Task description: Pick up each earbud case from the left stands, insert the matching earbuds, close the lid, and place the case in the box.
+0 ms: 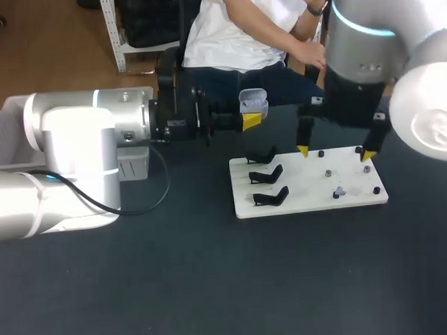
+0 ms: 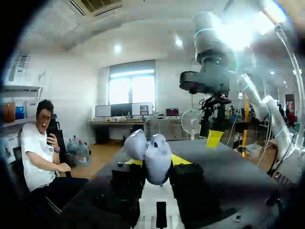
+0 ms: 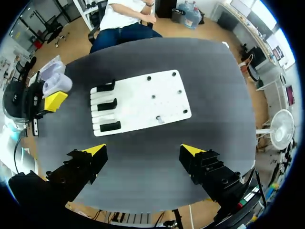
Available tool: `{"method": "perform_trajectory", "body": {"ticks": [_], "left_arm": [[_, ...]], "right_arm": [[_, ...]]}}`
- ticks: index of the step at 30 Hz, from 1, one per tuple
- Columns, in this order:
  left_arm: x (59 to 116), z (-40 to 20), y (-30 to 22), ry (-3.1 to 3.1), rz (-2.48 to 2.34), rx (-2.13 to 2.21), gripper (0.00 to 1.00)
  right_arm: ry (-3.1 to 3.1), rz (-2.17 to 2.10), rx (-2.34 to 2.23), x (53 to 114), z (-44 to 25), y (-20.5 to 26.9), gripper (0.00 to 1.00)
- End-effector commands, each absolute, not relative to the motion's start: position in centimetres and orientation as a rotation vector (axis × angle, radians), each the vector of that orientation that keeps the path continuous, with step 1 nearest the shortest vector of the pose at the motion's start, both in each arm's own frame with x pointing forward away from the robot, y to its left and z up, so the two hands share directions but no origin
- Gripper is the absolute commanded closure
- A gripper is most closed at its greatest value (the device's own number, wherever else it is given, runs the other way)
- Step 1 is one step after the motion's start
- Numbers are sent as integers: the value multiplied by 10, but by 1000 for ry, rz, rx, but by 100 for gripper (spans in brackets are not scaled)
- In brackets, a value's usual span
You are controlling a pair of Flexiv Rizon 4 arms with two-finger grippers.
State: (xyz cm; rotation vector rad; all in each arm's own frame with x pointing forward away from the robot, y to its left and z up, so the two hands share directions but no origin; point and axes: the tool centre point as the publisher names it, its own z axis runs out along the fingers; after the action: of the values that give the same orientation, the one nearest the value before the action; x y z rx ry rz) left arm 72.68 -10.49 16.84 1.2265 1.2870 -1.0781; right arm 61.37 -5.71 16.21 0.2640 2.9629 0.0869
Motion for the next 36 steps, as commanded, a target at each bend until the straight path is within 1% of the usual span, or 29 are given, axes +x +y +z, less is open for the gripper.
{"method": "perform_trajectory", "body": {"ticks": [1, 8, 12, 18, 27, 36], "left_arm": [[725, 167, -105, 1282, -1071, 1218, 100], [725, 167, -105, 1282, -1071, 1218, 100], [725, 167, -105, 1282, -1071, 1218, 100], [725, 167, -105, 1282, -1071, 1218, 100], [725, 167, -105, 1282, -1071, 1218, 100], [725, 167, -105, 1282, -1071, 1218, 100]], "right_arm": [[2880, 140, 340, 610, 140, -75, 0], [2858, 153, 536, 620, 98, -90, 0], [2801, 98, 533, 628, 81, -98, 0], [2721, 146, 495, 630, 59, -100, 0], [2701, 214, 487, 633, 38, -94, 0], [2689, 297, 519, 638, 36, -91, 0]]}}
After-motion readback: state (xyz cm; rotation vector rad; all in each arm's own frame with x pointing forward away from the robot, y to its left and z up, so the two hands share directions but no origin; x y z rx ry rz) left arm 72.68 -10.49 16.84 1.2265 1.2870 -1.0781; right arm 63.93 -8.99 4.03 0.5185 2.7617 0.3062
